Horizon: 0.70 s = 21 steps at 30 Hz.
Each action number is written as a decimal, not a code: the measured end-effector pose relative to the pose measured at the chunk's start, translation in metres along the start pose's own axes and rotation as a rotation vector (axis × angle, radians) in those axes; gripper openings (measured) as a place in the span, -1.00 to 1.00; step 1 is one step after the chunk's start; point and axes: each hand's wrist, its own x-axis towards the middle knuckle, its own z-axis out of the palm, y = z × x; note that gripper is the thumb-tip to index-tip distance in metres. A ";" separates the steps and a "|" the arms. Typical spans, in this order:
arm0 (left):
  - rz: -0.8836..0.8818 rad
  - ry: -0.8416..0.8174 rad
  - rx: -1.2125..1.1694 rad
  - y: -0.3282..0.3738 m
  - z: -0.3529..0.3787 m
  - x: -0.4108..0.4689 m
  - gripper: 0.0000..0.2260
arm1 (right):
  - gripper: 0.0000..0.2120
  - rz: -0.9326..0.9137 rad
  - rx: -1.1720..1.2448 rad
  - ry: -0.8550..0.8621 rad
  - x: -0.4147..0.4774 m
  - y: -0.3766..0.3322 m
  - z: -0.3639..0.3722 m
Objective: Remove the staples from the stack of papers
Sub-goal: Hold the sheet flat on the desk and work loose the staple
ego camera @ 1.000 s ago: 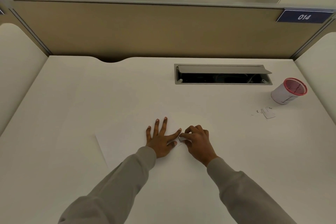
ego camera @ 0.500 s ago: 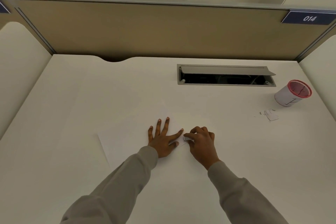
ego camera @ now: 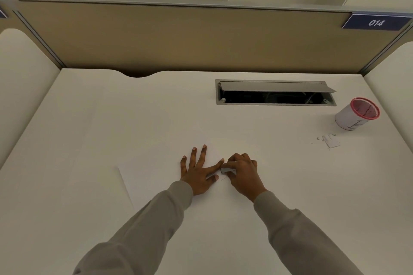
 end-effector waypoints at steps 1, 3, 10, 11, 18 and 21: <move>-0.001 -0.004 -0.001 0.000 -0.001 0.000 -0.51 | -0.78 -0.013 0.016 -0.022 0.002 0.001 -0.002; 0.000 -0.008 -0.010 0.001 -0.002 -0.001 -0.51 | -0.81 -0.036 0.053 -0.059 0.005 0.003 -0.005; 0.000 -0.006 -0.014 0.001 -0.002 -0.001 -0.52 | -0.75 -0.106 0.165 -0.152 0.003 0.007 -0.008; 0.002 -0.008 -0.013 0.001 -0.002 0.000 -0.52 | -0.74 -0.086 0.135 -0.118 0.002 0.006 -0.008; 0.006 -0.014 -0.002 0.001 -0.003 -0.001 -0.52 | -0.76 0.034 -0.028 -0.009 -0.003 0.000 -0.006; 0.001 -0.011 -0.011 0.002 -0.003 -0.002 -0.52 | -0.78 0.011 -0.035 -0.043 0.000 -0.004 -0.004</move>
